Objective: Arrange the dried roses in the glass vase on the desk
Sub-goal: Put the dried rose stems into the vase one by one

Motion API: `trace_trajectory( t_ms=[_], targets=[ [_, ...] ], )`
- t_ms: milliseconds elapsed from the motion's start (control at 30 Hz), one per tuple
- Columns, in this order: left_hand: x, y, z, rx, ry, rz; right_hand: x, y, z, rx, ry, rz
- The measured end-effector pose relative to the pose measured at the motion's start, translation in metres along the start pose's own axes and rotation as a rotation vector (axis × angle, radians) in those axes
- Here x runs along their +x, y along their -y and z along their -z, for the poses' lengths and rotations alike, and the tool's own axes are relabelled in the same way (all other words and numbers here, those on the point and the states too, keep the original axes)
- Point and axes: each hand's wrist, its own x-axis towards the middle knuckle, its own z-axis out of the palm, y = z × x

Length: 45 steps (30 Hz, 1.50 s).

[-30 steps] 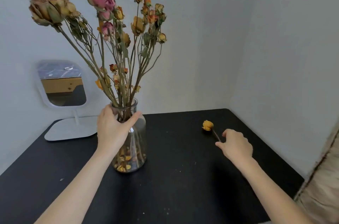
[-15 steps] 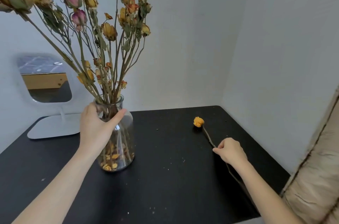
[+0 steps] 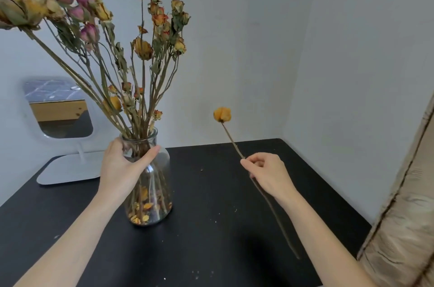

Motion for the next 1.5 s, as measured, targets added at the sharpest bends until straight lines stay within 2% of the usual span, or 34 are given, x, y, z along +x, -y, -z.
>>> trace_trajectory(
  t_ms=[333,533,733,1000,1300,1500],
  targets=[
    [-0.003,-0.003,0.020,0.028,0.074,-0.013,-0.005,0.071,-0.012,0.348,-0.020,0.167],
    [0.001,-0.008,0.035,-0.009,0.249,0.018,-0.007,0.106,-0.019,0.429,-0.028,0.314],
    [-0.003,-0.012,0.030,0.006,0.121,-0.014,-0.006,0.140,-0.022,0.521,-0.058,0.444],
    [0.005,-0.008,0.035,-0.003,0.150,0.023,-0.011,0.165,-0.018,0.642,-0.113,0.591],
    [0.012,-0.007,0.033,-0.082,0.253,0.099,-0.020,0.189,-0.029,0.668,-0.130,0.756],
    [0.018,-0.009,0.036,-0.064,0.307,0.108,-0.026,0.198,-0.040,0.468,-0.145,0.900]
  ],
)
